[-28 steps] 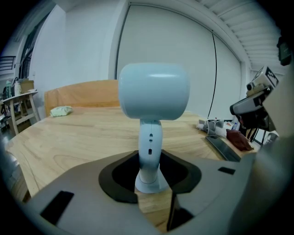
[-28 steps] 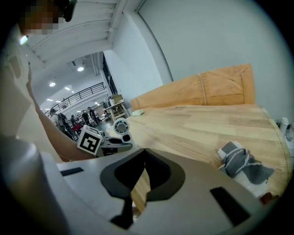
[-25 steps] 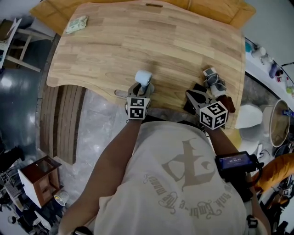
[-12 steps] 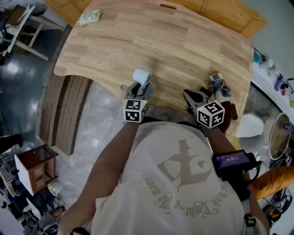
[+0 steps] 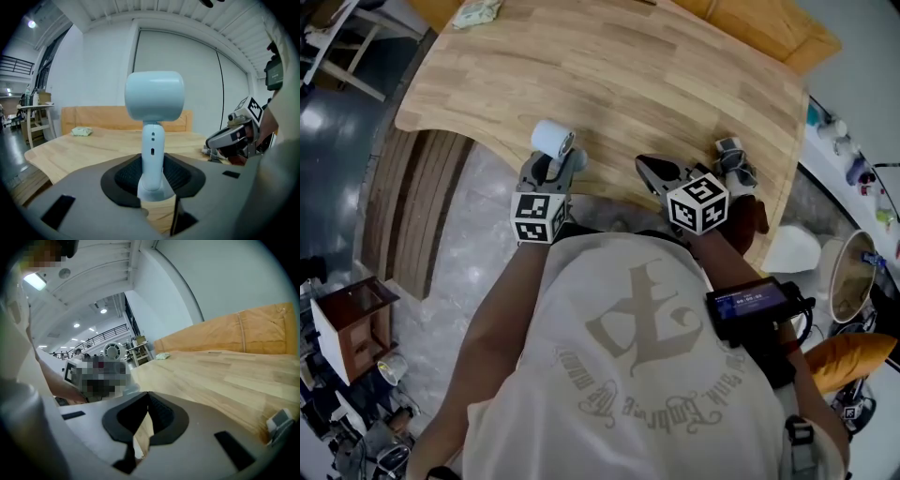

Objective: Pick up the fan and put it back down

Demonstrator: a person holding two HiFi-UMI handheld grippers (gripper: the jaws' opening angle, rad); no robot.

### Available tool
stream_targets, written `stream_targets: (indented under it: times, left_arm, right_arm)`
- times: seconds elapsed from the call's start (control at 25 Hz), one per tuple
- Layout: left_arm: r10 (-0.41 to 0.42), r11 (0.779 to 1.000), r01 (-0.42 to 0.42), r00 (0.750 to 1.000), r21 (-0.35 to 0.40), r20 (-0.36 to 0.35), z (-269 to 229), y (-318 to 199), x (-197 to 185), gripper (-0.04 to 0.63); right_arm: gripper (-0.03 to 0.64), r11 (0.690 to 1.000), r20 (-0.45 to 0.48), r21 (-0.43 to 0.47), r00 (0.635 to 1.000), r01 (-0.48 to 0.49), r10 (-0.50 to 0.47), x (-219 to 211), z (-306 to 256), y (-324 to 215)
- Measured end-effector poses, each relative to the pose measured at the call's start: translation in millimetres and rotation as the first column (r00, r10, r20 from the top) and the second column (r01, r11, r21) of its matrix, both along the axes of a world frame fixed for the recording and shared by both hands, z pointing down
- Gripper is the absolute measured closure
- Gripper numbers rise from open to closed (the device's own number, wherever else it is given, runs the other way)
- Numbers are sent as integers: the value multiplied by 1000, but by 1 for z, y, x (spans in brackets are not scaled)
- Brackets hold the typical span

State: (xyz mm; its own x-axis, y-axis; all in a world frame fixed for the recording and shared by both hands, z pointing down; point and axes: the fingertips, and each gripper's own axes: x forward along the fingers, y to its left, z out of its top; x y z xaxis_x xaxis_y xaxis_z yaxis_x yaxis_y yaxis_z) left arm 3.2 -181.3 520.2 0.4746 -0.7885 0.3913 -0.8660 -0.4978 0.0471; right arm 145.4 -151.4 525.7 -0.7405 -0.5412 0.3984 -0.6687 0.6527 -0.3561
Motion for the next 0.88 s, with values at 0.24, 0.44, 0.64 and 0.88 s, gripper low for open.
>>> stream_targets:
  times: [0.24,0.44,0.64,0.88]
  left_arm:
    - [-47,999,47,999,25,-17,-17,11,-25,448]
    - [-96,994,98,995,49,-42,-34,21,-57,448]
    - [-157,986,159,987,49,-41,-41,37,-105,448]
    - [-201,979,202,979,26,-35,-38,60,-147,448]
  right_arm:
    - [603,997,-2,16,997,78,-78,-31,-3,-3]
    - [603,993,14,18,993,116,-116,-62,-9,-6]
    - [603,985,30,34,985,170,-171,-104,-20,-9]
    - [603,974,32,44,974,222,-223,-142,-24,-6]
